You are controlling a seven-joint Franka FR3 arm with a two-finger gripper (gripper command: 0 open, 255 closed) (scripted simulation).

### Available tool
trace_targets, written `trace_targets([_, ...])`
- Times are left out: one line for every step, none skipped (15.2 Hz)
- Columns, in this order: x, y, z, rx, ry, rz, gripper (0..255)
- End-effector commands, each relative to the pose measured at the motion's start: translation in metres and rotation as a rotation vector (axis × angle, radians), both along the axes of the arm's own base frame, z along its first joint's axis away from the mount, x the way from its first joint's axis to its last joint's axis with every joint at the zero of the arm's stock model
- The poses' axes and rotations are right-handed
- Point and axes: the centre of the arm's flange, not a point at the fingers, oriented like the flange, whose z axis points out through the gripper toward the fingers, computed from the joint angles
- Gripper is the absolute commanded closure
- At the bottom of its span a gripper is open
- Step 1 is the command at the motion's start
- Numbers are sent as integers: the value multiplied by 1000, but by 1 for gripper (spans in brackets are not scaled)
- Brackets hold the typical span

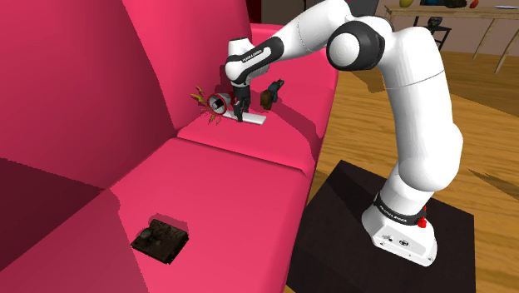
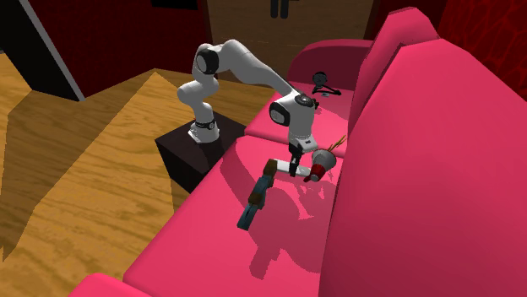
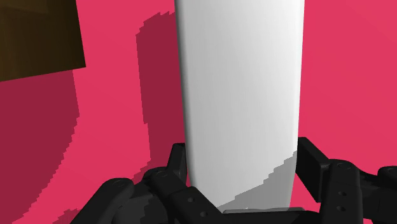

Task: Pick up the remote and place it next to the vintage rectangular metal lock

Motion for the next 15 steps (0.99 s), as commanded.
trace_targets([0,0,0,0,0,0,255])
trace_targets([0,0,0,0,0,0,255])
trace_targets([0,0,0,0,0,0,255])
trace_targets([0,0,0,0,0,0,255])
trace_targets([0,0,0,0,0,0,255])
trace_targets([0,0,0,0,0,0,255])
trace_targets([0,0,0,0,0,0,255])
trace_targets([0,0,5,0,0,0,255])
trace_targets([0,0,11,0,0,0,255])
trace_targets([0,0,16,0,0,0,255])
trace_targets([0,0,21,0,0,0,255])
trace_targets([0,0,26,0,0,0,255])
trace_targets([0,0,32,0,0,0,255])
trace_targets([0,0,37,0,0,0,255])
trace_targets([0,0,42,0,0,0,255])
